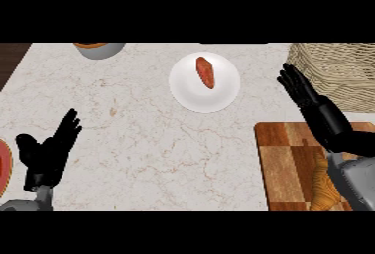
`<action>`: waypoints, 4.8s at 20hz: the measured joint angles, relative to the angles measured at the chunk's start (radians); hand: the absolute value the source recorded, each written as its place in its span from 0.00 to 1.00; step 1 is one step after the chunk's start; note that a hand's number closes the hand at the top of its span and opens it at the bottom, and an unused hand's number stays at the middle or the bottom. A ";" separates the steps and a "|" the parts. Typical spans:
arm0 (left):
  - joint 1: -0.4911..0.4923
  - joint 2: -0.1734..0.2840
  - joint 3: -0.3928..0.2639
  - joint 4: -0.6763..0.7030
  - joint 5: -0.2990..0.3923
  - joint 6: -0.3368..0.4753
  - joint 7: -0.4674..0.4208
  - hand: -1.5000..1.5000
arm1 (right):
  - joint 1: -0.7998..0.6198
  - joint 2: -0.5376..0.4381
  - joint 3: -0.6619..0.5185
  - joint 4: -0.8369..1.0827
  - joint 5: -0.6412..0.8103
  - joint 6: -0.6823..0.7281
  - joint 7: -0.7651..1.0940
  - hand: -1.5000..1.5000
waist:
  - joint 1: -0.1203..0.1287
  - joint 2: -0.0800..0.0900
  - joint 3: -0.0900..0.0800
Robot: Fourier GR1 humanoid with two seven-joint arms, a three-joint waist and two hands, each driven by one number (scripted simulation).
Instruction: Pick the croissant from the cutting board and place it in the basket
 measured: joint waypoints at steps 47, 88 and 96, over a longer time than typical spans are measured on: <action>-0.147 0.021 0.096 0.048 -0.021 -0.094 0.047 0.50 | -0.195 -0.606 -0.197 -0.484 -0.044 0.608 1.113 0.00 | -0.018 -0.023 -0.007; -0.155 -0.068 0.190 0.049 -0.125 -0.186 0.059 0.50 | 0.363 -0.006 -0.314 -0.269 0.963 0.455 0.308 0.00 | -0.003 -0.016 -0.006; -0.173 -0.071 0.232 0.061 -0.141 -0.222 0.069 0.50 | 0.405 0.005 -0.369 -0.266 0.974 0.501 0.212 0.00 | -0.006 -0.017 -0.006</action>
